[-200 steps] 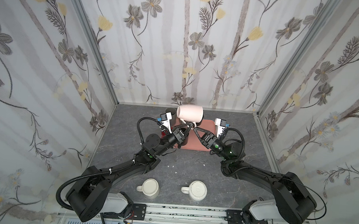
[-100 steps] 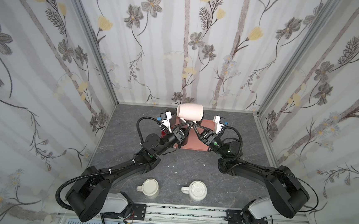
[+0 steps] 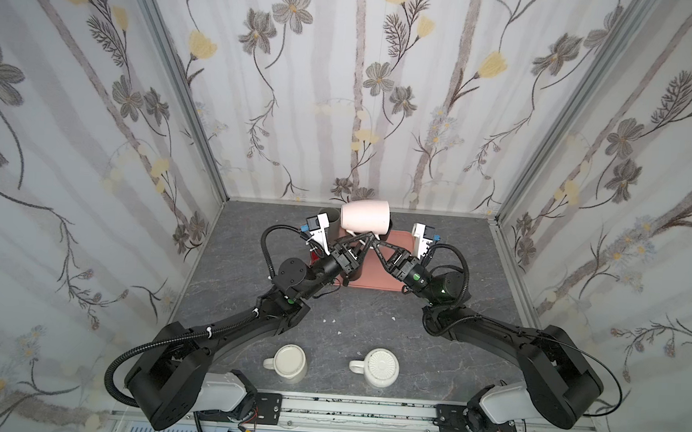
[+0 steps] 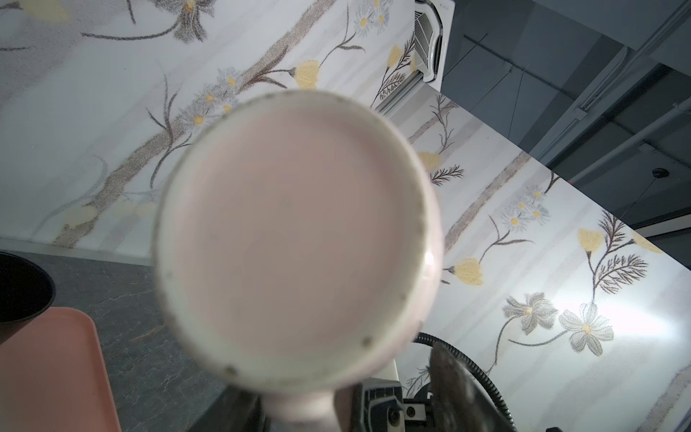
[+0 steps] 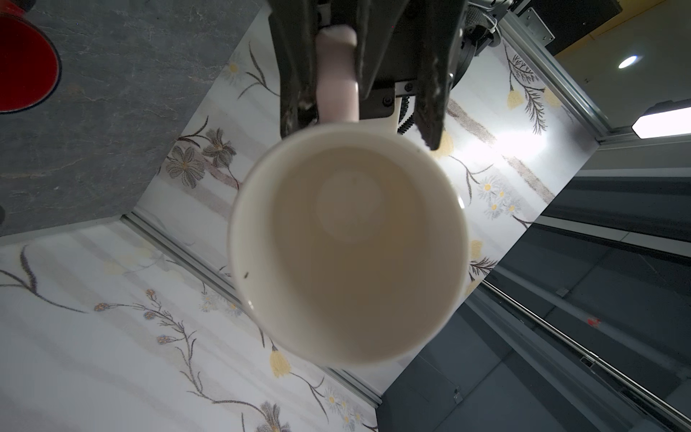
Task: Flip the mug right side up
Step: 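Carry the pink mug upright to the tray's far edge with the right gripper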
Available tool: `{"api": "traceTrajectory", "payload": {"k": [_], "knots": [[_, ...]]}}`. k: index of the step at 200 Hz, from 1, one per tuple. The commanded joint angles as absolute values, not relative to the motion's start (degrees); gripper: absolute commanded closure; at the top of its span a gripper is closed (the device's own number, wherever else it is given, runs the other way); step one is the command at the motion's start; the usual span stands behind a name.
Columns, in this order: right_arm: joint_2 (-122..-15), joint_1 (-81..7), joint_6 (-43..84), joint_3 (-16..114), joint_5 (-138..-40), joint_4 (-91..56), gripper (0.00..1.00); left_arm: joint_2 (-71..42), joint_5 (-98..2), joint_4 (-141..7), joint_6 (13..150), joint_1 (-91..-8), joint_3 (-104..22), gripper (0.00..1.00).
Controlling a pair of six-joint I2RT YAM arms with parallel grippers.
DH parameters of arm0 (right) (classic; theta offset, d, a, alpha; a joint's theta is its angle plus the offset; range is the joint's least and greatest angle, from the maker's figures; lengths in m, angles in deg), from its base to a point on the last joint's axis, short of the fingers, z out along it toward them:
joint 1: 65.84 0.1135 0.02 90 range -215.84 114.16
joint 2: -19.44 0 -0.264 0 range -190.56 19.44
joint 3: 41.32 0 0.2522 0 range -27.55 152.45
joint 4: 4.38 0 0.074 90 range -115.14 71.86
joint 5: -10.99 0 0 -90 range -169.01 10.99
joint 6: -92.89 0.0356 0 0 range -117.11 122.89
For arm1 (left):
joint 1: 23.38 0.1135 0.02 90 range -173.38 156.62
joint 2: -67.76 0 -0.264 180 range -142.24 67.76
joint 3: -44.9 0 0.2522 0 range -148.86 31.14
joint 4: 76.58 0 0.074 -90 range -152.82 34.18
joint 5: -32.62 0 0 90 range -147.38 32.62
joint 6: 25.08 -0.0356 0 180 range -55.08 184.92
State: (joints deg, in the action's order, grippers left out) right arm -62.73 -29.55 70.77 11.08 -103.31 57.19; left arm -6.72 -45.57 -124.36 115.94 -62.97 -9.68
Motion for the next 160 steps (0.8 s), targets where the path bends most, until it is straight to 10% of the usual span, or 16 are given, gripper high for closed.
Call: {"api": "traceTrajectory", "payload": {"k": [1, 40, 160], "knots": [[-59.85, -30.74, 66.74, 10.45, -100.89, 55.0, 1.0, -5.59, -47.42, -124.05, 115.29, -62.96, -9.17, 0.23], [-53.27, -33.91, 59.67, 8.77, -98.49, 40.49, 1.0, -1.88, -49.59, -120.76, 113.26, -62.93, -7.39, 0.0], [-52.07, -40.12, 26.23, 25.38, -72.06, -19.21, 1.0, 10.31, -60.55, -96.94, 102.07, -62.84, -4.59, 0.0]]}}
